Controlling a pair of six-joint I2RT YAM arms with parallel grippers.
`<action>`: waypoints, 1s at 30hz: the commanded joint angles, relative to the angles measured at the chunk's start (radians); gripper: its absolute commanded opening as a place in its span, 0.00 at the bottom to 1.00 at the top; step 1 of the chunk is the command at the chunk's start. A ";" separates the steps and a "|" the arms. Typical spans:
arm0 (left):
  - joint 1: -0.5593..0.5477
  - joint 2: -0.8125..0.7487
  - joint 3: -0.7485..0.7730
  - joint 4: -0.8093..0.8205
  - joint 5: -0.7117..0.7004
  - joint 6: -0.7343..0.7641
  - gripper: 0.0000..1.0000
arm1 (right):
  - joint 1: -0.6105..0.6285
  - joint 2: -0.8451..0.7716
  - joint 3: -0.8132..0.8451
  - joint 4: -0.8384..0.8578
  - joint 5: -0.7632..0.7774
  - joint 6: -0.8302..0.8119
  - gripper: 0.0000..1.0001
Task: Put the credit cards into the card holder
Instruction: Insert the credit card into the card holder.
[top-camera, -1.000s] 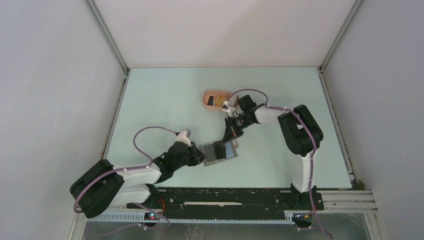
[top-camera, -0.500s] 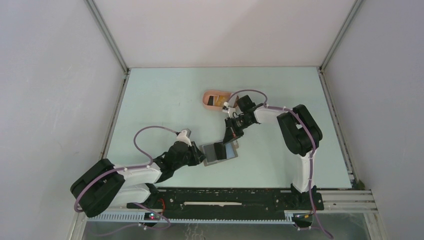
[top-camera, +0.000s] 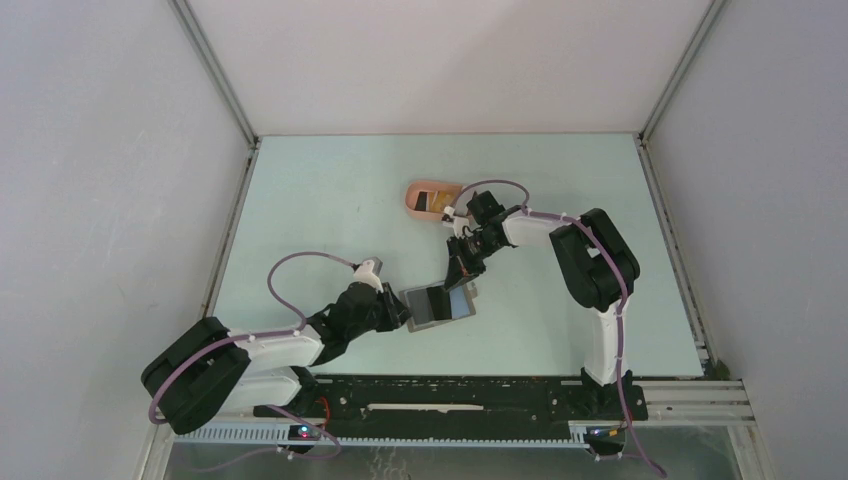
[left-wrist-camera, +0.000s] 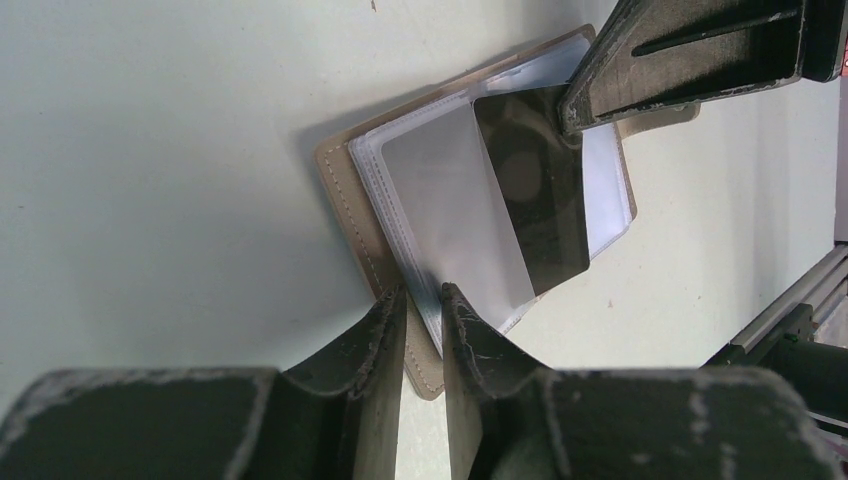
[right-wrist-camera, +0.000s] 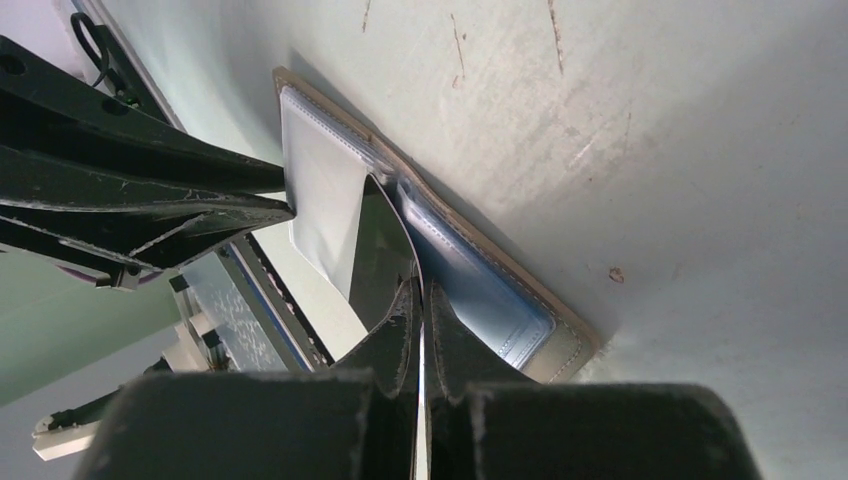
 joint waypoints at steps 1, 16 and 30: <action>0.000 0.026 0.013 -0.086 0.013 0.021 0.25 | 0.017 0.004 0.020 -0.052 0.102 0.007 0.00; 0.000 0.031 0.007 -0.071 0.022 0.022 0.25 | 0.077 -0.005 0.044 -0.070 0.148 -0.006 0.00; 0.000 0.051 0.006 -0.043 0.039 0.019 0.25 | 0.138 0.034 0.107 -0.056 0.073 0.003 0.03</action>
